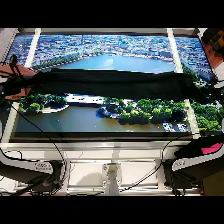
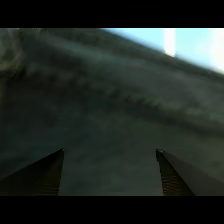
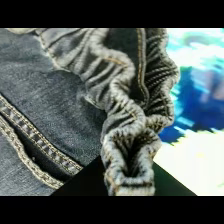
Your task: Fold the clothes and pants, and hang the long-sleeved shirts on hangers.
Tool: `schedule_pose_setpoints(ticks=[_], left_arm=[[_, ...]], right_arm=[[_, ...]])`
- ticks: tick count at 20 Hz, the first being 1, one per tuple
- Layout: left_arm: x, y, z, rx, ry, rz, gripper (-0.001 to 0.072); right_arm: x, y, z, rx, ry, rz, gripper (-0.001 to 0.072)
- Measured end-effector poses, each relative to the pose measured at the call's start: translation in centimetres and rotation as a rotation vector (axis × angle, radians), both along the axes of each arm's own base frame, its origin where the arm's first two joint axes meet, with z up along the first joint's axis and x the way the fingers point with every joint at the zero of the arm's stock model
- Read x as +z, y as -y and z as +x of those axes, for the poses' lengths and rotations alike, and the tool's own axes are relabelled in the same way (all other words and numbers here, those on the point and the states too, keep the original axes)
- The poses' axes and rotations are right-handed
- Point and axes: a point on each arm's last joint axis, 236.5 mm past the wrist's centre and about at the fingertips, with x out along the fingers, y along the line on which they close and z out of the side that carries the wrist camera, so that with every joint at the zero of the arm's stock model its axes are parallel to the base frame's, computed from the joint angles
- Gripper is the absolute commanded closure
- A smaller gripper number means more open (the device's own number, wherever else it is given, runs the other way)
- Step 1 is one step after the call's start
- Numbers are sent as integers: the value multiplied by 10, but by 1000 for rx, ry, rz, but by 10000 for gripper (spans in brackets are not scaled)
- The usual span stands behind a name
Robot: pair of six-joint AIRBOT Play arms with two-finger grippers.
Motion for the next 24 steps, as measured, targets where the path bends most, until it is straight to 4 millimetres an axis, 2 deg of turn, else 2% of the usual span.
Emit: schedule_pose_setpoints(ticks=[5, 7, 8, 9, 10, 11, 15, 20, 24], left_arm=[[-13, -3, -9, -12, -55, 34, 57], [-22, -5, -9, 18, -87, 24, 57], [-27, -4, -8, 30, -106, 14, 57], [-33, -1, -8, 33, -124, 6, 56], [-39, 2, -7, 38, -142, -7, 46], [-44, 7, -6, 42, -158, -21, -3], [-57, 29, 3, 48, -211, -73, -3], [-71, 44, 13, 93, -302, -180, -2], [-79, 60, 21, 102, -340, -260, 25]], right_arm=[[27, 54, -52, -30, -55, -87, 679], [32, 66, -70, -44, -76, -90, 679], [34, 70, -76, -50, -83, -91, 634], [34, 74, -81, -54, -88, -92, 420], [35, 77, -85, -56, -93, -97, 95], [36, 79, -87, -59, -95, -98, 32], [37, 81, -91, -64, -97, -96, 31], [38, 83, -91, -68, -92, -98, 32], [40, 83, -87, -74, -75, -95, 33]])
